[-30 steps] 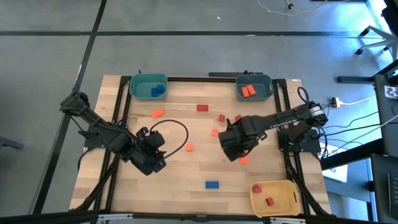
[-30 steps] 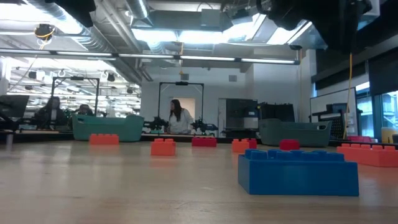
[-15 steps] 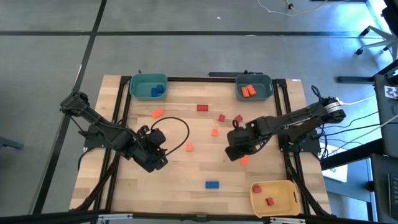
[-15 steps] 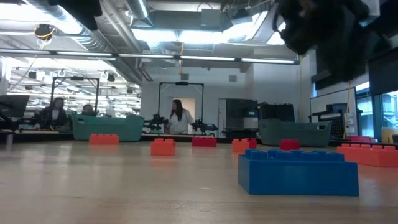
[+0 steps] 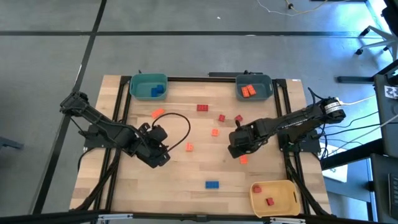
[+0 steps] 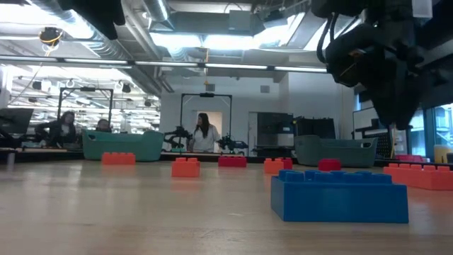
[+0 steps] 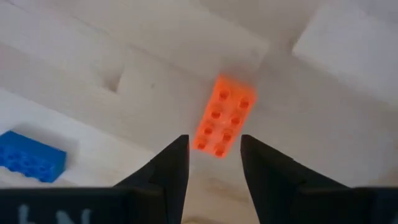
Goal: Sort & place blocks by color
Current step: Put the orange game piece into the blue bin
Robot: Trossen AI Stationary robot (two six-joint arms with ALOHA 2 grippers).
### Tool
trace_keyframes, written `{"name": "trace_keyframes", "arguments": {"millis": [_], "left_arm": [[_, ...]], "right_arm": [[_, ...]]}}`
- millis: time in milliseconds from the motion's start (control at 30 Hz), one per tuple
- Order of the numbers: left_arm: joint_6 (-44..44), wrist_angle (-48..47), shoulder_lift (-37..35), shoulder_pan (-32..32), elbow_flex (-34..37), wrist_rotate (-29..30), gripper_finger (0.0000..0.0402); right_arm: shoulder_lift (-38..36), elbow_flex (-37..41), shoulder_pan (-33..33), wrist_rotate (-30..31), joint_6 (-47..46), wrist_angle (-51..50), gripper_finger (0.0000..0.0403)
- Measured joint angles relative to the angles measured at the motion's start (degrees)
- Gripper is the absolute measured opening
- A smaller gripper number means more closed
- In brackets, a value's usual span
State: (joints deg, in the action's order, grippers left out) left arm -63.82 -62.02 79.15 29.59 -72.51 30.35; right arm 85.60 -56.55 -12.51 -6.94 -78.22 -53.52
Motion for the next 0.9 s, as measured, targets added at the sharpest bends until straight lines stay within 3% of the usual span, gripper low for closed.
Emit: {"name": "trace_keyframes", "arguments": {"millis": [233,467,567,700,900], "left_arm": [[1.41,0.0,0.0,-0.46,0.0,0.0,0.0203],[1.43,0.0,0.0,-0.45,0.0,0.0,0.0203],[1.43,0.0,0.0,-0.45,0.0,0.0,0.0203],[1.43,0.0,0.0,-0.45,0.0,-0.05,0.0203],[4.26,0.48,0.0,-0.45,0.0,-3.02,0.0203]], "right_arm": [[0.0,0.02,1.07,-0.31,4.99,-0.13,0.0134],[0.0,0.02,1.05,-0.71,4.78,-0.13,0.0046],[0.0,0.02,1.22,-0.75,4.75,-0.25,0.0027],[0.0,0.02,1.27,-3.04,3.59,-0.58,0.0035],[0.0,0.02,1.27,-3.29,-2.47,-3.42,0.0095]]}}
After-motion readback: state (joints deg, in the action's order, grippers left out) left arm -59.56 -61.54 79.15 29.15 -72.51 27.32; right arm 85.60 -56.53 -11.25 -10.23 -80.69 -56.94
